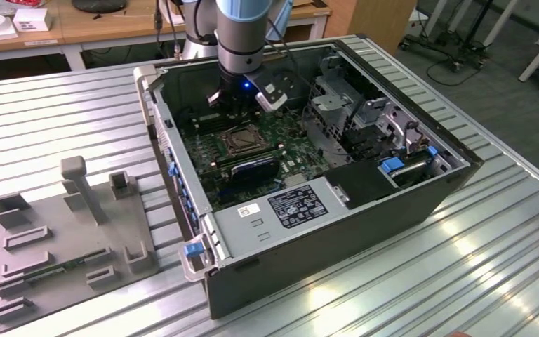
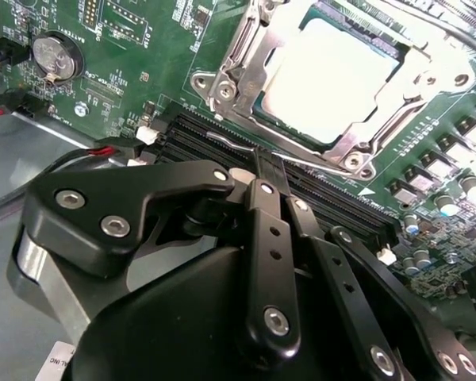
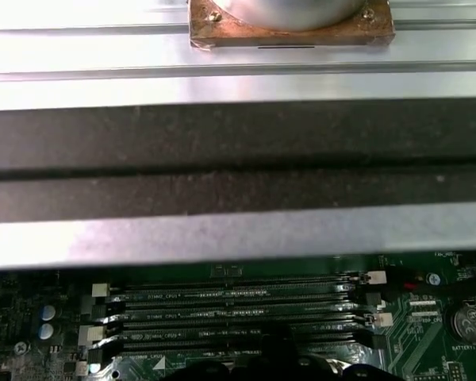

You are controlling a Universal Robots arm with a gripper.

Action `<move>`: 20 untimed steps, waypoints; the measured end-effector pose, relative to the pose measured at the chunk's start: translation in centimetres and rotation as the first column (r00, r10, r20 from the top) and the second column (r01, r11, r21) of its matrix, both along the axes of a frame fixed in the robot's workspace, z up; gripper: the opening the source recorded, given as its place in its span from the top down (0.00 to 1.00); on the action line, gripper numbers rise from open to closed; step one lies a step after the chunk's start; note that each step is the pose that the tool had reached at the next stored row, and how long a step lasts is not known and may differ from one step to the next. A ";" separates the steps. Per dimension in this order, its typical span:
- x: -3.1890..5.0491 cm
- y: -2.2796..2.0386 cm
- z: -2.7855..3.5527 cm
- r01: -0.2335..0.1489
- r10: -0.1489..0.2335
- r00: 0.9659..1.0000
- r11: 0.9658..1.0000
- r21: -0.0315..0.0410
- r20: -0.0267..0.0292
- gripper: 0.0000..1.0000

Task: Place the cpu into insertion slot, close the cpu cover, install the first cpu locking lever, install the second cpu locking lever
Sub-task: 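Install the first cpu locking lever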

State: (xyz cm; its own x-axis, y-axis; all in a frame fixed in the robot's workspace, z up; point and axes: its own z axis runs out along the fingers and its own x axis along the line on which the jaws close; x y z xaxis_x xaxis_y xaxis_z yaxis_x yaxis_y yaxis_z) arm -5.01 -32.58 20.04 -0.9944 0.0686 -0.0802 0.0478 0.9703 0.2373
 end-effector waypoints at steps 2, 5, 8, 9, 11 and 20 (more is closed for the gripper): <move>0.00 0.06 0.00 0.000 0.000 1.000 1.000 0.000 0.000 0.89; 0.02 0.13 0.00 0.000 0.000 1.000 1.000 0.000 0.000 0.89; 0.07 0.14 -0.01 0.007 -0.007 1.000 1.000 0.000 0.000 0.89; 0.10 0.14 -0.01 0.010 -0.010 1.000 1.000 0.000 0.000 0.89; 0.14 0.14 -0.01 0.014 -0.014 1.000 1.000 0.000 0.000 0.89; 0.33 0.14 -0.07 0.043 -0.043 0.999 0.999 -0.001 0.000 0.89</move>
State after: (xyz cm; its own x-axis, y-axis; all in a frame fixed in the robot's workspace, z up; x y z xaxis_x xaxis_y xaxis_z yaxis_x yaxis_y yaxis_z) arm -4.67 -32.44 19.97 -0.9906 0.1108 -0.0802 0.0891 0.9676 0.2364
